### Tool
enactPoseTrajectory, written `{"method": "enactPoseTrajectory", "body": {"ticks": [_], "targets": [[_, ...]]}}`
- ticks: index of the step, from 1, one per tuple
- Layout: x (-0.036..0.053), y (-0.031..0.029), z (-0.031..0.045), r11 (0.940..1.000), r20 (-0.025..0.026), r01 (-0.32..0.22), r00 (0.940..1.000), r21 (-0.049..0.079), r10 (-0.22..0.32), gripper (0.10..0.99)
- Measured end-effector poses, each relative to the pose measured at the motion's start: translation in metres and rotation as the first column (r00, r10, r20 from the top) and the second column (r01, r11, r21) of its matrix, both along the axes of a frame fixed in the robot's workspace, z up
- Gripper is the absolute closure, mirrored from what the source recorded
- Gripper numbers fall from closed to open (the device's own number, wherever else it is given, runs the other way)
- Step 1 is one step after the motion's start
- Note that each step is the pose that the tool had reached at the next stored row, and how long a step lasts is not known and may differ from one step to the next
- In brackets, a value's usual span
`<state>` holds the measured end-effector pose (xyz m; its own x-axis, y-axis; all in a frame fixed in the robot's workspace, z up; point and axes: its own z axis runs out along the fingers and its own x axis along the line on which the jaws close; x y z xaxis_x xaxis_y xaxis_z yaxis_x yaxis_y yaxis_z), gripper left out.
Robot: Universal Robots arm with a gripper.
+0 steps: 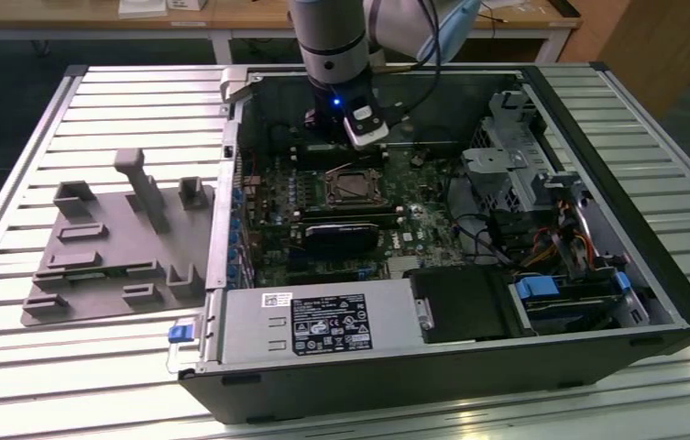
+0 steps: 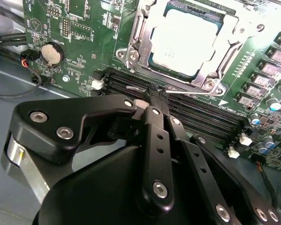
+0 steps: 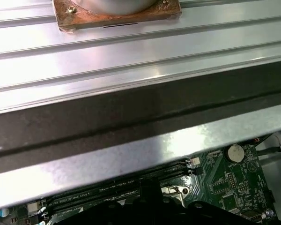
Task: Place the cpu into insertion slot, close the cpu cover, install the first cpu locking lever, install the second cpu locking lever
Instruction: 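Install the first cpu locking lever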
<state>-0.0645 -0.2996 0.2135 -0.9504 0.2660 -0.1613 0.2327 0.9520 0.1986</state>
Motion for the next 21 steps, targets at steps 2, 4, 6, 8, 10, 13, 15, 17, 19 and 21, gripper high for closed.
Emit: {"method": "enactPoseTrajectory", "body": {"ticks": [2,4,6,8,10,13,15,17,19,21], "targets": [[0.0000,0.0001,-0.0004,1.0000,0.0003,0.000,1.0000,0.000,0.000,0.984],[-0.0006,0.0000,-0.0024,1.0000,0.0071,0.000,1.0000,-0.003,0.000,0.984],[-0.0013,0.0000,-0.0049,1.0000,0.0168,0.001,0.9999,-0.009,-0.001,0.984],[-0.0013,0.0000,-0.0057,0.9998,0.0198,0.019,0.9996,-0.011,-0.019,0.984],[-0.0013,0.0001,-0.0061,0.9991,0.0206,0.041,0.9990,-0.011,-0.040,0.984],[-0.0016,0.0009,-0.0066,0.9979,0.0211,0.063,0.9978,-0.011,-0.063,0.984],[-0.0018,0.0021,-0.0070,0.9972,0.0212,0.074,0.9971,-0.011,-0.074,0.984],[-0.0020,0.0037,-0.0073,0.9966,0.0212,0.082,0.9964,-0.011,-0.082,0.984],[-0.0022,0.0054,-0.0076,0.9959,0.0212,0.090,0.9958,-0.011,-0.089,0.984],[-0.0022,0.0065,-0.0078,0.9952,0.0212,0.097,0.9951,-0.011,-0.097,0.984]]}}
